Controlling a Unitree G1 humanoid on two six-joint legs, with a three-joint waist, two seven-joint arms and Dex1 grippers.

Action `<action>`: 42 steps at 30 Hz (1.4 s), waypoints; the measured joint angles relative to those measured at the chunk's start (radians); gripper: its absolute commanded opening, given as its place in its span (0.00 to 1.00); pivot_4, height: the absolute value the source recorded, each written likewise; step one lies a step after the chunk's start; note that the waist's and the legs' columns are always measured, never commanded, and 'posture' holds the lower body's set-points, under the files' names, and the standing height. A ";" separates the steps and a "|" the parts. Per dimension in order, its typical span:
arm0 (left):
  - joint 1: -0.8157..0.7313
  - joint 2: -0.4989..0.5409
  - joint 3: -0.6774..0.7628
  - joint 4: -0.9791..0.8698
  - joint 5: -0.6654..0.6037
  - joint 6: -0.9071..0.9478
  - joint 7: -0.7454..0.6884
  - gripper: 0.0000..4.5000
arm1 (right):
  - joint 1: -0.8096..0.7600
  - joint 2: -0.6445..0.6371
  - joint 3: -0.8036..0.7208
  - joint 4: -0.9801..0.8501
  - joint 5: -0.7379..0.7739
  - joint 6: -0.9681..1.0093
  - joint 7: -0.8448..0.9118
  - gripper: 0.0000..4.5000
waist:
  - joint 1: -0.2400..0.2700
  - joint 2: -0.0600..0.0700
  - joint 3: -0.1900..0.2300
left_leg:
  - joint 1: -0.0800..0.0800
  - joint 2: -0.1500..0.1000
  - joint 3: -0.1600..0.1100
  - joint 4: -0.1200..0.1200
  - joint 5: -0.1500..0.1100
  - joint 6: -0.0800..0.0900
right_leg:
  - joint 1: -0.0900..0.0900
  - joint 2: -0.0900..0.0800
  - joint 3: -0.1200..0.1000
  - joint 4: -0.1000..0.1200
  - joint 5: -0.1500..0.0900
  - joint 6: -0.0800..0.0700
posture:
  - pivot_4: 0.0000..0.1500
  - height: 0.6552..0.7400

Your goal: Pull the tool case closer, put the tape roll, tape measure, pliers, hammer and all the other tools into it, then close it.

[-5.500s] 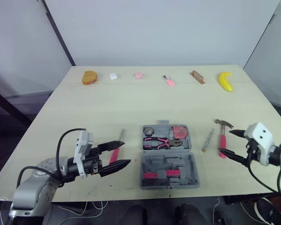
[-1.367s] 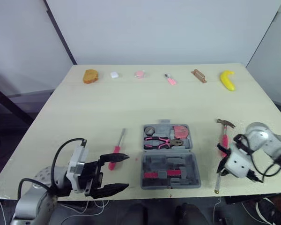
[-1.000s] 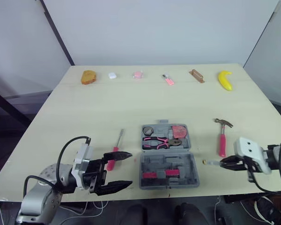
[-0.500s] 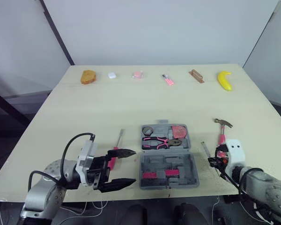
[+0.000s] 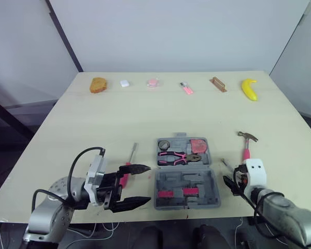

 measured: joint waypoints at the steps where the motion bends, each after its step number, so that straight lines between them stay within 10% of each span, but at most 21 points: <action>1: -0.003 -0.002 0.000 0.000 0.000 0.000 0.003 1.00 | 0.013 0.004 0.019 0.015 -0.023 -0.051 0.020 0.82 | 0.000 0.000 0.000 | 0.000 0.000 0.000 0.000 0.000 0.000 | 0.000 0.000 0.000 0.000 0.000 0.000 | 1.00 1.00; 7: -0.014 -0.003 -0.003 0.000 0.000 0.000 0.004 1.00 | 0.025 0.019 0.027 0.088 -0.087 -0.189 0.092 0.82 | 0.001 0.000 0.000 | 0.000 0.001 0.000 0.000 0.000 0.000 | 0.000 0.000 0.000 0.000 0.000 0.000 | 1.00 1.00; 17: -0.023 -0.003 -0.003 0.011 0.000 0.000 -0.001 1.00 | 0.034 0.037 -0.016 0.197 -0.143 -0.344 0.161 0.00 | 0.001 -0.001 -0.001 | 0.000 0.001 0.000 0.000 0.000 0.000 | 0.000 0.000 0.000 0.000 0.000 0.000 | 1.00 1.00; 34: -0.042 -0.065 0.054 0.000 -0.060 0.041 0.127 1.00 | -0.075 -0.215 -0.074 -0.048 -0.004 -0.218 0.439 0.00 | -0.001 0.001 0.001 | 0.001 0.002 -0.001 0.000 0.000 0.000 | 0.000 0.001 0.000 0.000 0.000 0.000 | 1.00 1.00; 42: 0.000 0.012 0.174 0.067 -0.130 0.073 0.057 1.00 | -0.703 -0.522 0.151 -0.285 0.292 0.371 0.600 0.00 | 0.003 0.000 0.002 | -0.002 0.002 -0.007 -0.001 0.000 0.000 | -0.001 0.000 -0.007 0.000 -0.001 -0.003 | 1.00 1.00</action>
